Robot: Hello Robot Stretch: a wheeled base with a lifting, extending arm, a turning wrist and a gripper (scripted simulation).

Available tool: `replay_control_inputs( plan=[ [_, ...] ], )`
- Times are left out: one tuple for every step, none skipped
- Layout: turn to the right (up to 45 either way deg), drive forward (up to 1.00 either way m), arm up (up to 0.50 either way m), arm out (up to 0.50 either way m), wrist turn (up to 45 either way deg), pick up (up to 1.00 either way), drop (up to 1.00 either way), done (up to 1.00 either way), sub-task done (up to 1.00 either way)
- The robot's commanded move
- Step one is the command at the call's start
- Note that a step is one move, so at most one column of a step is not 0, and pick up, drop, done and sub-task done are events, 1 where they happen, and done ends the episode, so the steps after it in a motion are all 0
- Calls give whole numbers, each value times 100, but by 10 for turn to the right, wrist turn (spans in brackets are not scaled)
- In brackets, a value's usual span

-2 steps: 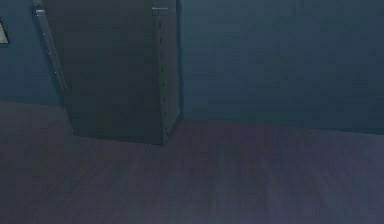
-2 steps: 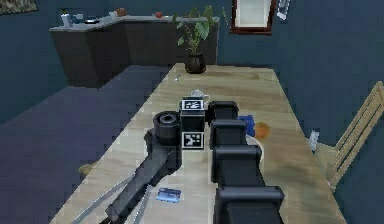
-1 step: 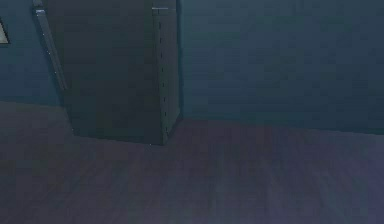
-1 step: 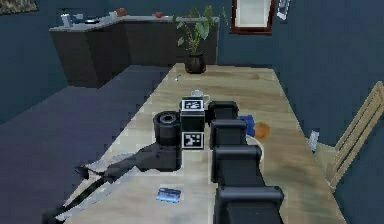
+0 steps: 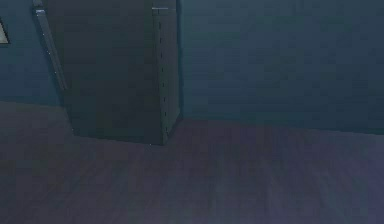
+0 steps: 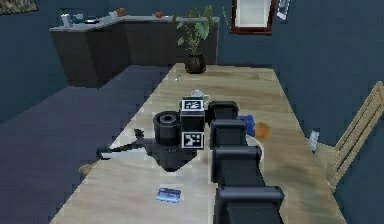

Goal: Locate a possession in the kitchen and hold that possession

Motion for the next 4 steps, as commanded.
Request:
replay_control_inputs(
  plan=[
    [0,0,0,0,390,0,0,0,0],
    [0,0,-30,0,0,0,0,0,0],
    [0,0,0,0,0,100,0,0,0],
    [0,0,10,0,0,0,0,0,0]
  ],
)
